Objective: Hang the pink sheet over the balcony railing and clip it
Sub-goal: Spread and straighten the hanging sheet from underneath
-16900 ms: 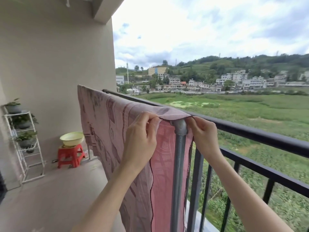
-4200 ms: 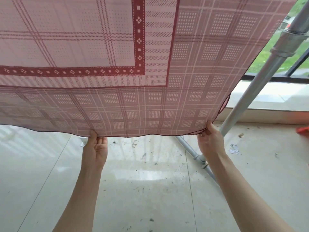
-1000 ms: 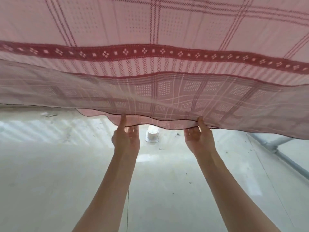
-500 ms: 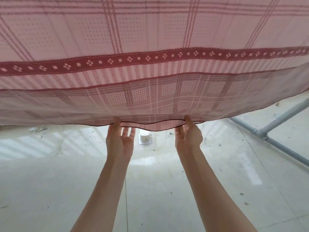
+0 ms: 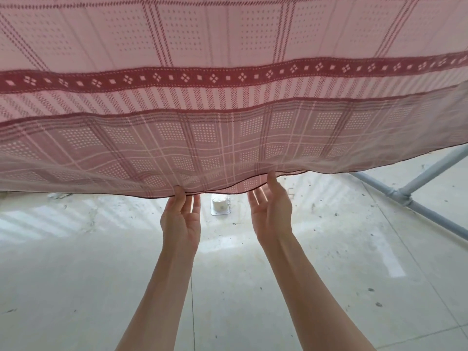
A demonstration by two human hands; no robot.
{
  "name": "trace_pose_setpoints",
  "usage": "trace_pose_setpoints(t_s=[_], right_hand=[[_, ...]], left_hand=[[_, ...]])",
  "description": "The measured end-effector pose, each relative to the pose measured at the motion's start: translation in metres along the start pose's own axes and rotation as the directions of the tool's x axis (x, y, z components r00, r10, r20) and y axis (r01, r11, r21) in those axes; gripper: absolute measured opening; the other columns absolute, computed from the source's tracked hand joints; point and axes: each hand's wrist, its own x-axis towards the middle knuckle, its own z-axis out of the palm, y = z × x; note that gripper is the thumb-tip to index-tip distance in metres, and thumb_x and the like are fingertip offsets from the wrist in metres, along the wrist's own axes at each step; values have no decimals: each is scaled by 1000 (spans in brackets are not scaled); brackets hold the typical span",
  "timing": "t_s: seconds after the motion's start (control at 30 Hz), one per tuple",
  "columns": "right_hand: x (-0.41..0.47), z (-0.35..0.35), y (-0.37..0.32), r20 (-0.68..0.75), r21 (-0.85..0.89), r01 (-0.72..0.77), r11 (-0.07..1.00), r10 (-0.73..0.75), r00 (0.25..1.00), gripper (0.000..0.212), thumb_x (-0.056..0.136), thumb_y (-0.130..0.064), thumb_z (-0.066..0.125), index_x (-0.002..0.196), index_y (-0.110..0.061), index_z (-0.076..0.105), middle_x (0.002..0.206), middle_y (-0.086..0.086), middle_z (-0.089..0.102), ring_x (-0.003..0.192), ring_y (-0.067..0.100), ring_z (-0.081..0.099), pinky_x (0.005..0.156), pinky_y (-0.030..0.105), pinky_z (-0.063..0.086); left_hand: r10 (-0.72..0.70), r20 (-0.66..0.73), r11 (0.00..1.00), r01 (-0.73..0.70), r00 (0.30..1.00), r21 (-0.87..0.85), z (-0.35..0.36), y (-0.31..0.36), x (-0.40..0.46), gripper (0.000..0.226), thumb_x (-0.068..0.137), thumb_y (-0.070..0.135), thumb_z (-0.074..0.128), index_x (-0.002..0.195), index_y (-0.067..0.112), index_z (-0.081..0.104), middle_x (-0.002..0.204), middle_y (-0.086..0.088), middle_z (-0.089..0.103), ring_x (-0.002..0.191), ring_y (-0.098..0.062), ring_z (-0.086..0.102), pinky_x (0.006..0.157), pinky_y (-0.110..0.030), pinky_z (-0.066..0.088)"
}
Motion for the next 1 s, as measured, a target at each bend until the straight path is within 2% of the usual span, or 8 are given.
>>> trace_pose_setpoints(t_s=[0.1, 0.33, 0.5, 0.67, 0.73, 0.83, 0.9, 1.0], right_hand=[[-2, 1, 8, 31, -27, -39, 999, 40, 999, 11, 92, -16, 56, 100, -12, 62, 105, 2, 64, 102, 15, 60, 100, 33, 43], [4, 4, 9, 113, -22, -71, 997, 73, 991, 15, 91, -19, 57, 105, -16, 61, 120, 3, 59, 109, 17, 56, 98, 39, 44], [12, 3, 3, 13, 106, -70, 992, 69, 998, 8, 92, -9, 55, 97, -9, 61, 101, 3, 63, 96, 15, 60, 86, 31, 47], [21, 1, 1, 5, 195, -89, 977, 90, 996, 6, 91, -7, 56, 91, -3, 61, 77, 5, 71, 76, 15, 70, 74, 30, 54], [26, 2, -1, 1, 220, -95, 971, 97, 995, 6, 90, -7, 56, 90, -3, 60, 79, 4, 69, 90, 13, 69, 85, 31, 53], [30, 3, -5, -29, 196, -83, 977, 91, 995, 7, 91, -7, 55, 87, -3, 60, 77, 4, 69, 119, 18, 53, 94, 33, 50], [25, 0, -8, -26, 157, -80, 984, 85, 996, 7, 92, -8, 54, 91, -4, 60, 84, 3, 66, 122, 17, 52, 97, 33, 47], [10, -9, -1, 84, 106, -102, 989, 93, 992, 25, 93, -20, 54, 117, -13, 55, 117, 0, 58, 116, 17, 51, 103, 34, 38]], left_hand=[[2, -2, 1000, -2, 1000, -2, -3, -3, 3, 14, 93, 7, 48, 91, 13, 60, 78, 9, 71, 80, -3, 67, 78, -25, 50], [4, 40, 1000, -4, 999, -5, -13, -6, 11, 15, 95, 6, 44, 93, 10, 58, 81, 5, 72, 81, -6, 68, 72, -21, 55], [8, 52, 1000, -9, 999, 3, -13, -8, 16, 15, 94, 6, 44, 92, 12, 58, 81, 6, 72, 81, -5, 68, 73, -21, 56], [-6, 50, 1000, 5, 999, 13, -15, -14, 11, 13, 94, 7, 45, 90, 11, 57, 83, 5, 71, 85, -7, 68, 77, -23, 56], [-14, 34, 1000, 14, 999, -2, -11, -18, 9, 12, 93, 6, 46, 89, 11, 56, 82, 5, 72, 83, -7, 68, 75, -23, 55], [-25, -2, 999, 24, 1000, -20, -6, -22, 7, 12, 93, 6, 47, 86, 10, 56, 81, 3, 71, 81, -7, 68, 74, -24, 53], [-17, -29, 1000, 17, 999, -5, -3, -22, 5, 11, 92, 5, 49, 84, 8, 56, 86, 0, 68, 82, -9, 67, 76, -26, 53], [19, -80, 1000, -18, 997, 17, -1, -19, 5, 11, 90, 2, 53, 80, 7, 54, 89, -4, 65, 86, -13, 65, 81, -30, 52]])
